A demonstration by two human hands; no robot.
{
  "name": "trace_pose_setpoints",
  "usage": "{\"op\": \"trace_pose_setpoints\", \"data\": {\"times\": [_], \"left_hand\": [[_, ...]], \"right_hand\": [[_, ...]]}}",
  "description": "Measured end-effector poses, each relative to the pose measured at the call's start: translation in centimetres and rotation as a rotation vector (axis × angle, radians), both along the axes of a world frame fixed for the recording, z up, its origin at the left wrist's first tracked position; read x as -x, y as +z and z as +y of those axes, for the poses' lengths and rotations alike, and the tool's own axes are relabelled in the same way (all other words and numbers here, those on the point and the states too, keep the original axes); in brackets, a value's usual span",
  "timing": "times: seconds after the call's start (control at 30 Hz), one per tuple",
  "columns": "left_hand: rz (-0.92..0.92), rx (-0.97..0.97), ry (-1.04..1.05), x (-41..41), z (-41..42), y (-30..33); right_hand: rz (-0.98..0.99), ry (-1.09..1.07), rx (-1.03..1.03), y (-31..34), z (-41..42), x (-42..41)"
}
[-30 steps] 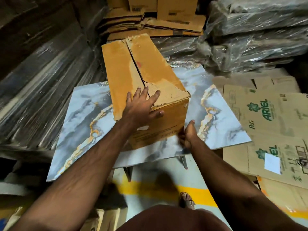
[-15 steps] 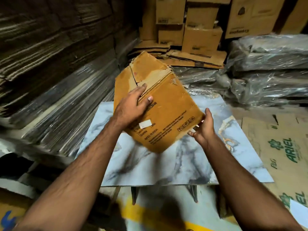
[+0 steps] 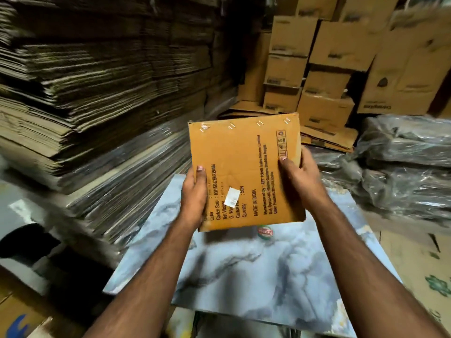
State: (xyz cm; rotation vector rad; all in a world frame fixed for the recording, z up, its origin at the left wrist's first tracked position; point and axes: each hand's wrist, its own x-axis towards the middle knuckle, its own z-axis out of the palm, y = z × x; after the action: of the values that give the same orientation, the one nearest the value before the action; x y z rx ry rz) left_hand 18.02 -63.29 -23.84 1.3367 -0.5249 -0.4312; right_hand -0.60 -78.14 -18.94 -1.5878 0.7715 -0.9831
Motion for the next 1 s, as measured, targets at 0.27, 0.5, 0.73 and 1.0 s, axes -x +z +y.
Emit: {"op": "trace_pose_setpoints", "data": {"times": [0.27, 0.5, 0.73, 1.0], "left_hand": [[0.757, 0.206, -0.062, 2.3, -1.0, -8.5], [1.020, 0.166, -0.355, 8.5, -0.1, -12.5], [1.079, -0.148, -0.473, 12.4, -0.5, -13.8], [0.975, -0.478, -0.608, 14.2, -1.3, -14.7]], "right_hand": [[0.541, 0.095, 0.865, 5.3, 1.4, -5.6], [0.773, 0.363, 0.978, 2.7, 0.6, -5.1], [0.595, 0.476, 0.658, -1.1, -0.3, -0.2], [0.521, 0.481, 0.204, -5.9, -0.3, 3.4]]}}
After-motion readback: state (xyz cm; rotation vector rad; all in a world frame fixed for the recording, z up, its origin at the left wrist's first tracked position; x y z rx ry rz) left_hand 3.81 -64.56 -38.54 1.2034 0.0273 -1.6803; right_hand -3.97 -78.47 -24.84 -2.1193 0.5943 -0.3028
